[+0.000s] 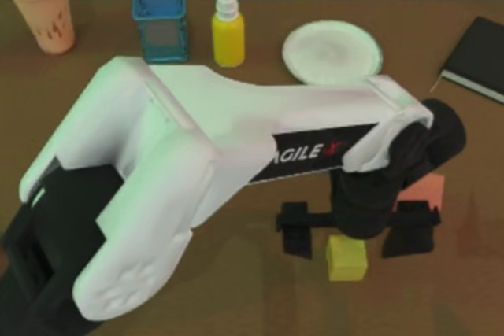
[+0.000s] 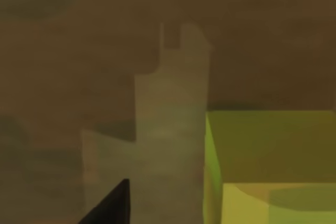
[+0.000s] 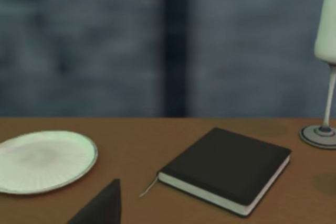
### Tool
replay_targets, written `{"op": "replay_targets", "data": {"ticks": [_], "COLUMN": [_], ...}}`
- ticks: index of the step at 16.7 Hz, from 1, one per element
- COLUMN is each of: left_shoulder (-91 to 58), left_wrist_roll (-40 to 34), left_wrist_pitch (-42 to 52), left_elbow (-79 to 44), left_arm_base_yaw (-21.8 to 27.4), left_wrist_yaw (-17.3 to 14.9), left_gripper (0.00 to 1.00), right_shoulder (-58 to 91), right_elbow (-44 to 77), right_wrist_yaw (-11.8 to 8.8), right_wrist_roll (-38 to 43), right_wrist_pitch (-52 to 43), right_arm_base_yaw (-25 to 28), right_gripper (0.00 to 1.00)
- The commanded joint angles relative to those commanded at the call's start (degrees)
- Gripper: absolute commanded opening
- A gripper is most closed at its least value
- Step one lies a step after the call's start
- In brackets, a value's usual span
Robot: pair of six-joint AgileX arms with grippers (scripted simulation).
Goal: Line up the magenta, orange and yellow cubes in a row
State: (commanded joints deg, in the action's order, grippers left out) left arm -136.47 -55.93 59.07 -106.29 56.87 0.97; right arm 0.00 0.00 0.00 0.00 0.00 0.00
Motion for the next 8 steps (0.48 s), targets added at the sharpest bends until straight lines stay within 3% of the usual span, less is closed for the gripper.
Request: {"op": "replay_targets", "data": {"ticks": [5,8], "left_shoulder": [0.2,1.4], "left_wrist_roll": [0.0,-0.3], "left_wrist_pitch": [1.0,6.7], "left_elbow": [-0.9,-5.1], "left_arm_base_yaw": [0.0,-0.5], "left_wrist_yaw": [0.0,0.0], "left_gripper": [1.00,1.00], "right_shoulder": [0.0,0.0], "right_elbow": [0.0,0.0], "right_wrist_yaw": [0.0,0.0], "right_wrist_roll": [0.0,0.0], "right_wrist_pitch": [0.0,0.0], "right_arm_base_yaw": [0.0,0.0], "right_gripper": [1.00,1.00]}}
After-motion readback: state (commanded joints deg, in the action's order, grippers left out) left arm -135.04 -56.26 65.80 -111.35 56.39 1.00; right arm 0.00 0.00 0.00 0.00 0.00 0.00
